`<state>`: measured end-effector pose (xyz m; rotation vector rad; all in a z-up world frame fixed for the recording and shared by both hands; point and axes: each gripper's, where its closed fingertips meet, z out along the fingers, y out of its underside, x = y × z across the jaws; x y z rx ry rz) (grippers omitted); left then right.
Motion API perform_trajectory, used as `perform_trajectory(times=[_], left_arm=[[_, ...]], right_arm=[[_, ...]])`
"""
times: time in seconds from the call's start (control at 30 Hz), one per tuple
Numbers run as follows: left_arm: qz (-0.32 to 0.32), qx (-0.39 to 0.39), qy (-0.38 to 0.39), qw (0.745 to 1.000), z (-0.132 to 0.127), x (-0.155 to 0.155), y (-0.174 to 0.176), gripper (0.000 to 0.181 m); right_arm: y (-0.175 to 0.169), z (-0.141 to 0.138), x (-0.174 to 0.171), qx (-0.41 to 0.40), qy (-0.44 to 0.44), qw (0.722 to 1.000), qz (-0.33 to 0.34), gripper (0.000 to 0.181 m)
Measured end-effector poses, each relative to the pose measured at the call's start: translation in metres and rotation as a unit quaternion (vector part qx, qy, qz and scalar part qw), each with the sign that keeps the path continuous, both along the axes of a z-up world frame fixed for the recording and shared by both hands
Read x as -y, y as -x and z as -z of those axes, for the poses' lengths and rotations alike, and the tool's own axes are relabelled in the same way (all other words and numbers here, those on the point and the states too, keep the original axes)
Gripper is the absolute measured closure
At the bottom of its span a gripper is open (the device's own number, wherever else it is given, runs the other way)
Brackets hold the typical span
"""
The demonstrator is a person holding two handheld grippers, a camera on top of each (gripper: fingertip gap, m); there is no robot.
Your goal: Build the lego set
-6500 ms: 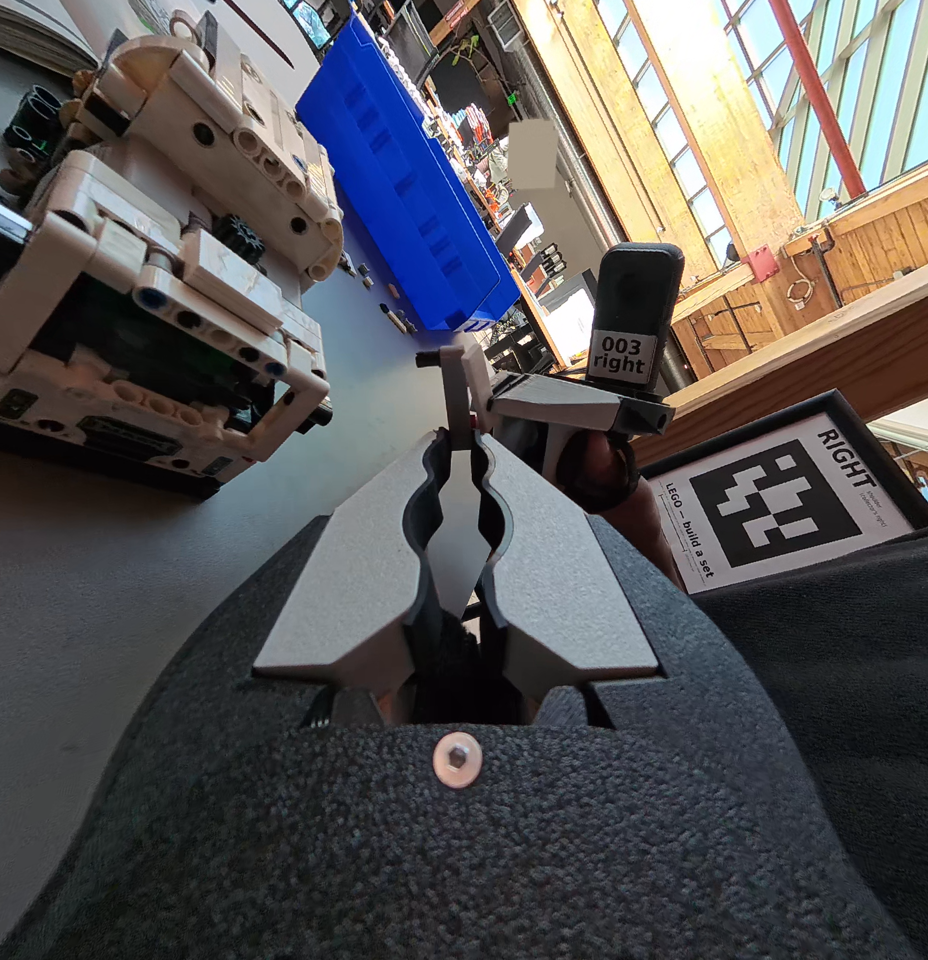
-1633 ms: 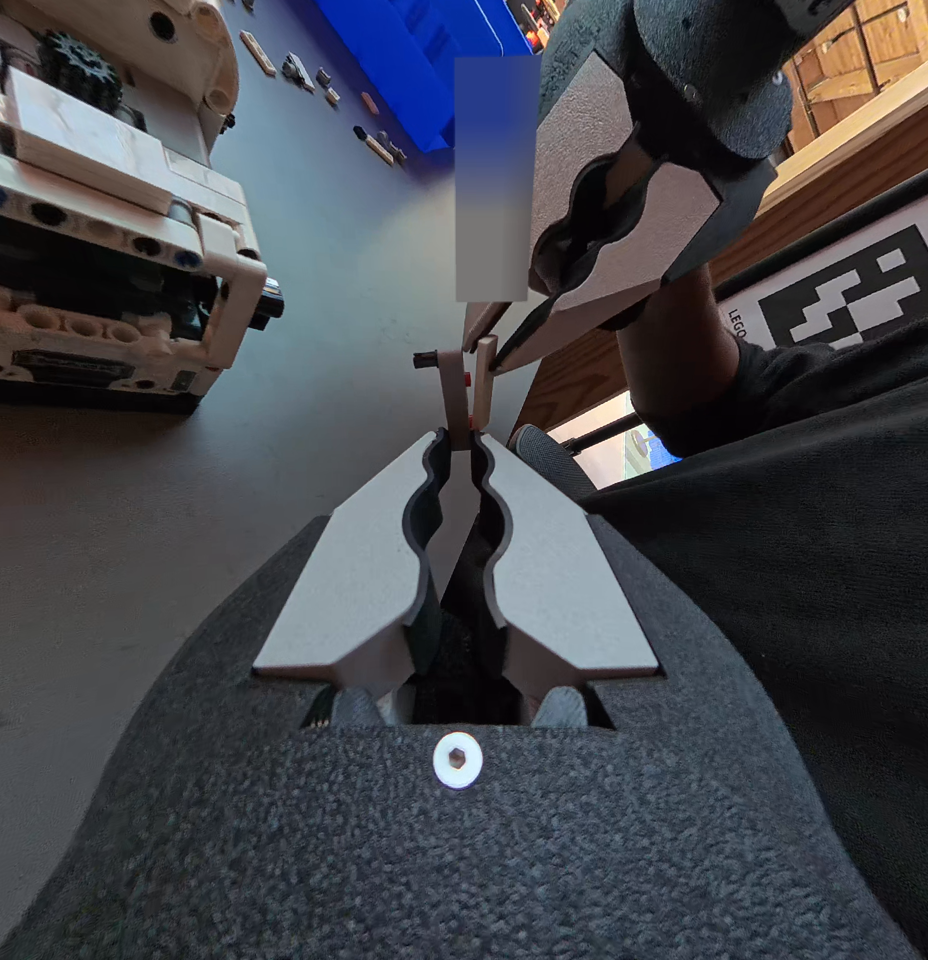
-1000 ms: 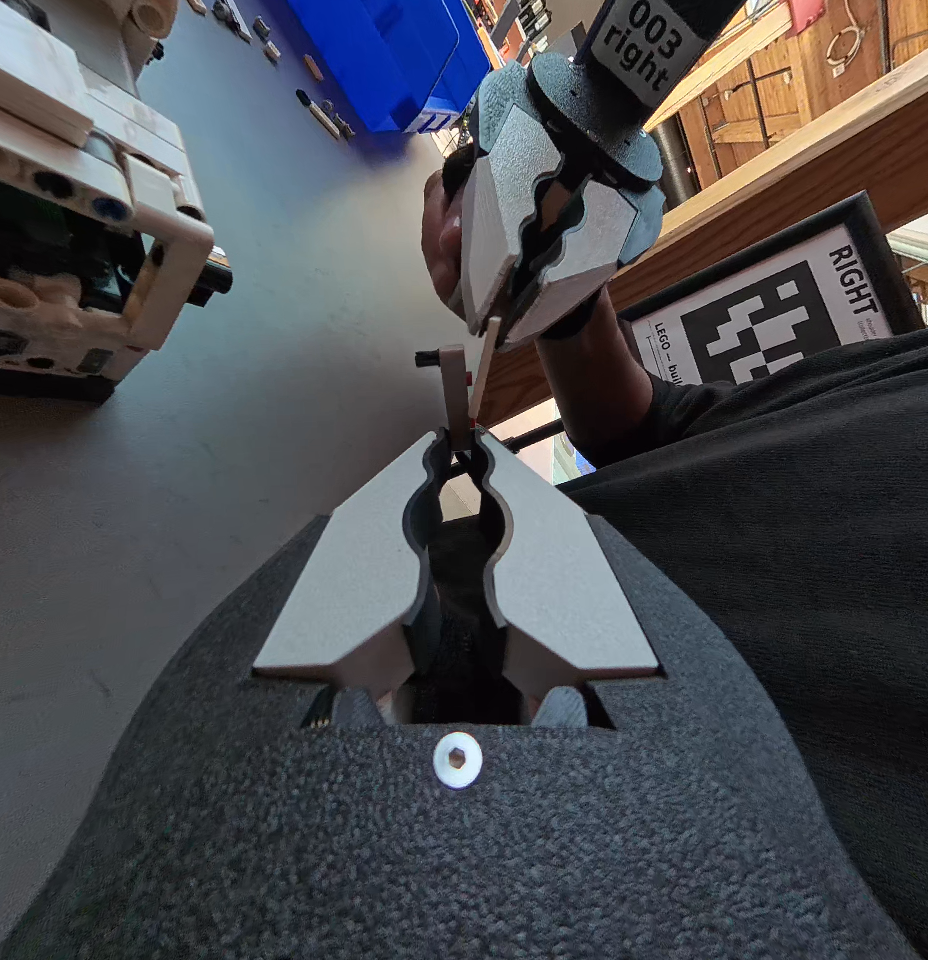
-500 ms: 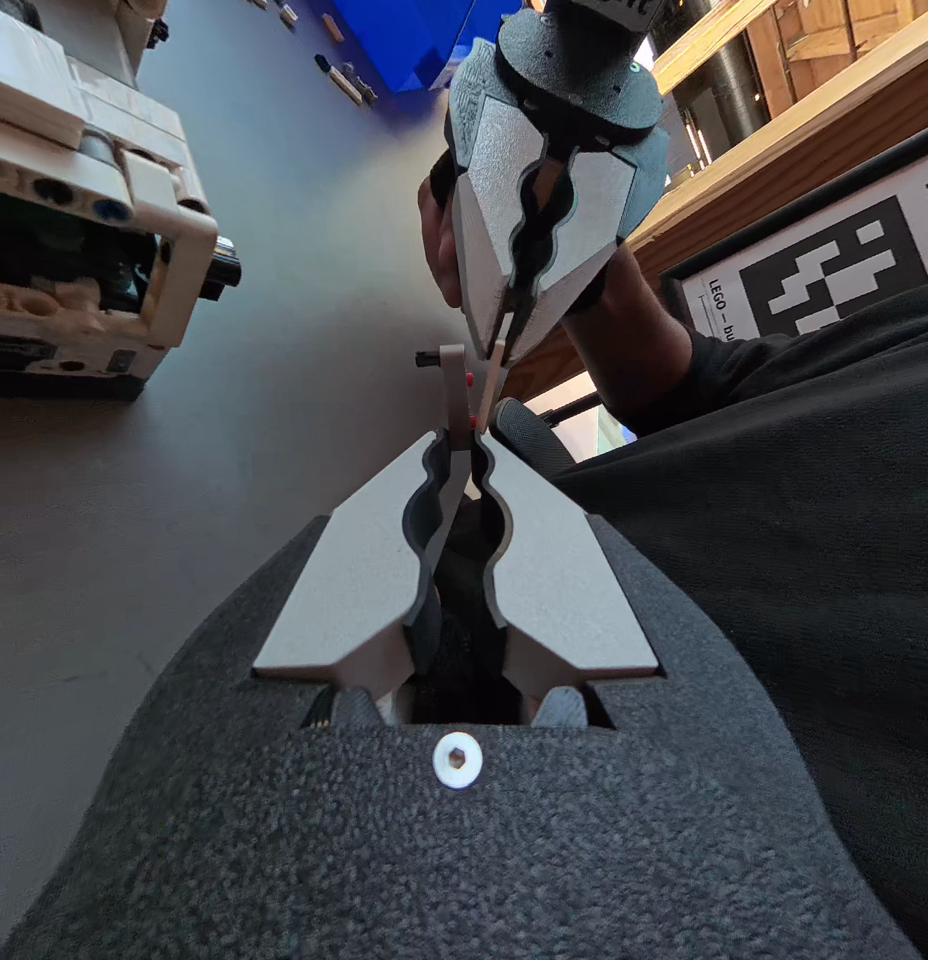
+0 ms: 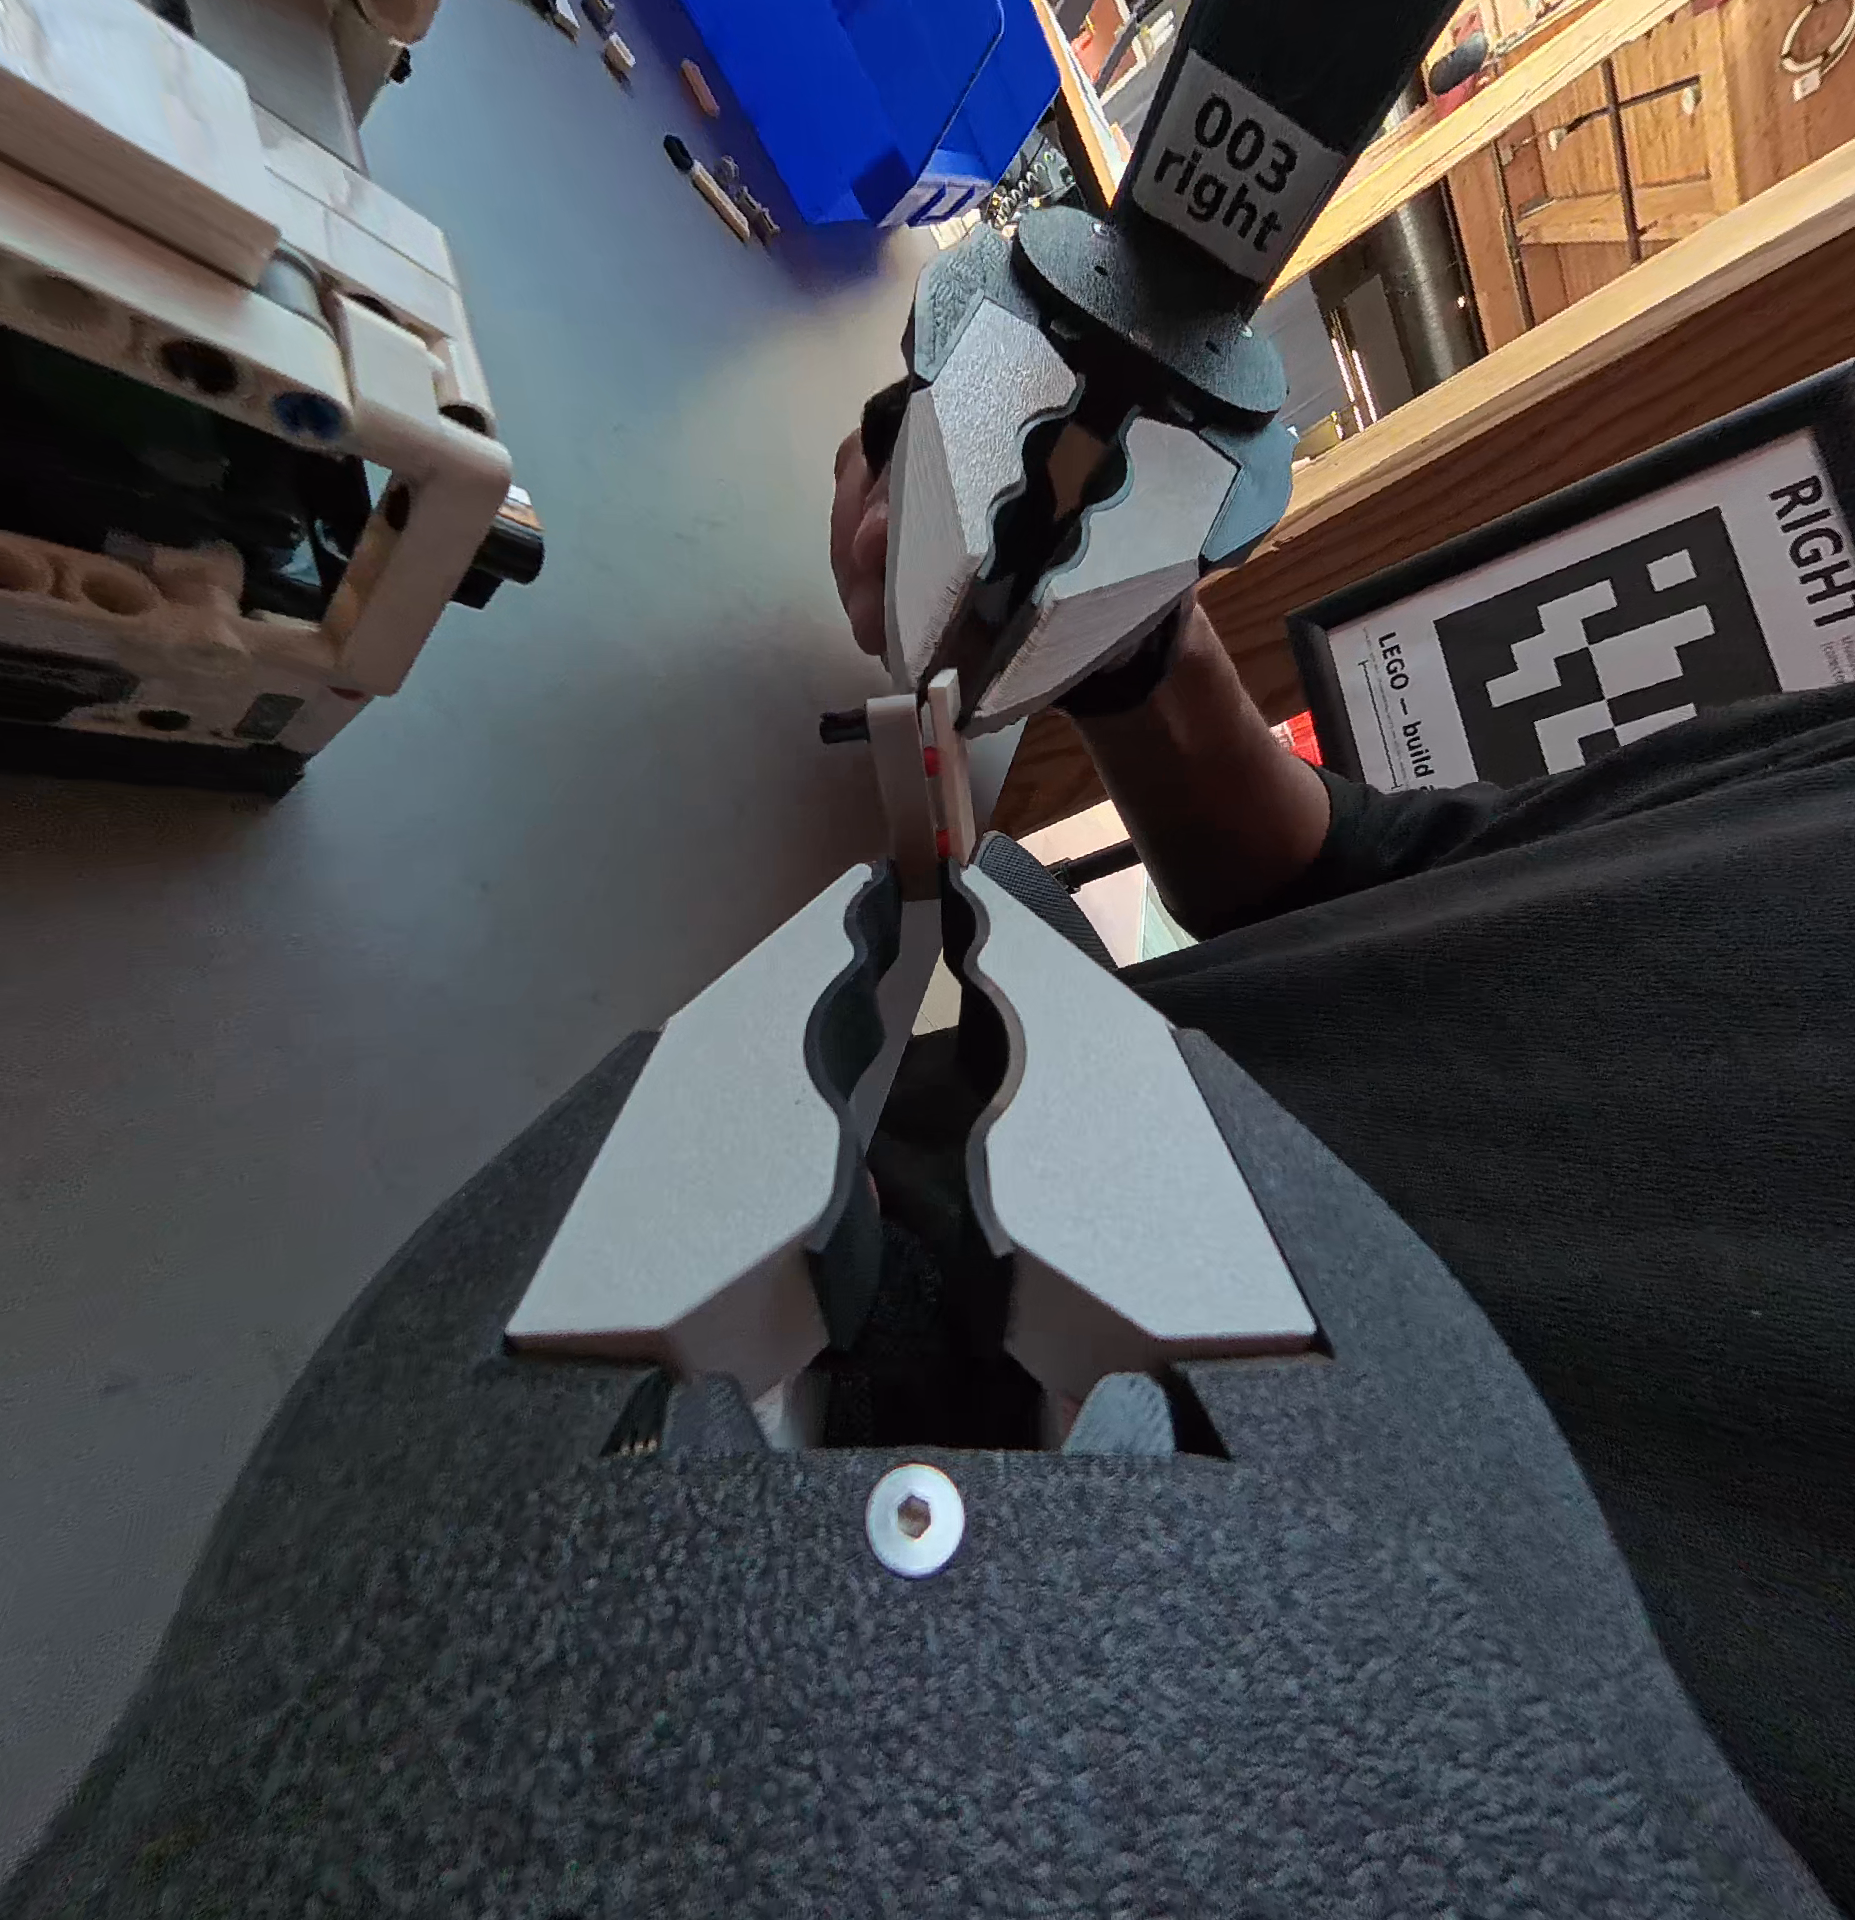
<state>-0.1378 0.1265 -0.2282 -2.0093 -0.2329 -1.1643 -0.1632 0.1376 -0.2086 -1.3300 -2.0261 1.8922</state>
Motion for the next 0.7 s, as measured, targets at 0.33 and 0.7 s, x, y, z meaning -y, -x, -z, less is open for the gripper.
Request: perform_trajectory(times=[0.33, 0.7], left_arm=[[0.013, 0.009, 0.011, 1.000, 0.0011, -0.0003, -0.0052, 0.175], [0.010, 0.012, 0.012, 1.000, 0.0012, 0.0001, -0.0053, 0.175]], right_arm=[[-0.0022, 0.0001, 0.0014, -0.018, -0.005, 1.000, -0.005, 0.176], [0.0007, 0.0022, 0.0035, -0.008, 0.013, 1.000, -0.012, 0.174]])
